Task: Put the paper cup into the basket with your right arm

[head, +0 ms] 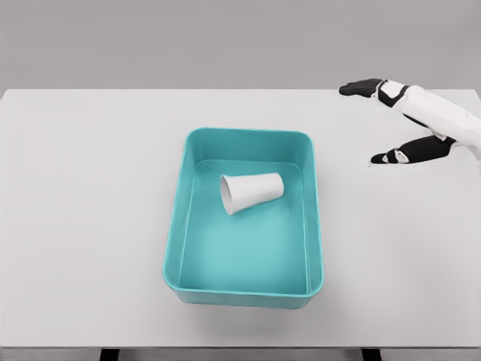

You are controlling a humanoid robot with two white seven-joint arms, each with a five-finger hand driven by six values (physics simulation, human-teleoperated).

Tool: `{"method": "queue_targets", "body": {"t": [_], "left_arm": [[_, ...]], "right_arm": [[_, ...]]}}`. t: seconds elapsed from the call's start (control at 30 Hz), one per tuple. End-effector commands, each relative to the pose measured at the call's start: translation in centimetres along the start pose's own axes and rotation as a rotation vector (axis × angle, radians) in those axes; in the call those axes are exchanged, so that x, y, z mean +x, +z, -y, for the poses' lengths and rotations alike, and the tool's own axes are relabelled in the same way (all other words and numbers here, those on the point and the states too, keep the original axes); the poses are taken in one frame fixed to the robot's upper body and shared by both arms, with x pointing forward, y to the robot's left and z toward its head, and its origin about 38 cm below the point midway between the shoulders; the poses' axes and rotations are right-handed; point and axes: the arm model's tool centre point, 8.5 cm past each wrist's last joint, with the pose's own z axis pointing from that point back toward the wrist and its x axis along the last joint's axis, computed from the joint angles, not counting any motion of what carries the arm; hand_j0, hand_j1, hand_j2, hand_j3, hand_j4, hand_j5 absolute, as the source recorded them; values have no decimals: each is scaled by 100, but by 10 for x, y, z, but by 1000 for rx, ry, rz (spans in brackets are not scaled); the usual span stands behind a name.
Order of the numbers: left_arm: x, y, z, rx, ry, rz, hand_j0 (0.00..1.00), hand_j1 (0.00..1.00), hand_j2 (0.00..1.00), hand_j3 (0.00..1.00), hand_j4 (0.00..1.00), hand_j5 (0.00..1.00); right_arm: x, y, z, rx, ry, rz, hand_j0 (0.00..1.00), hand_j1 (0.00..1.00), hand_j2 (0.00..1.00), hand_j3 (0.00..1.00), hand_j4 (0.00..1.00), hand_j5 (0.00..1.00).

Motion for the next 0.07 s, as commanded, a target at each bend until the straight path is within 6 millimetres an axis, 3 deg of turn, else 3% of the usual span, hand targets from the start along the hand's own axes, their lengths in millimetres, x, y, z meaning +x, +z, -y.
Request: {"method": "queue_targets", "body": {"t": [0.0,0.03], "left_arm": [[2,0,1,-3,0,5,100,100,100,100,100,100],[8,-1,4,-10,0,17,100,100,100,100,100,100]], "right_arm": [[-3,0,-15,109,-16,-27,100,100,100,100,100,100],[-2,-11,-20,140,-28,-16,100,100,100,100,100,100]]}}
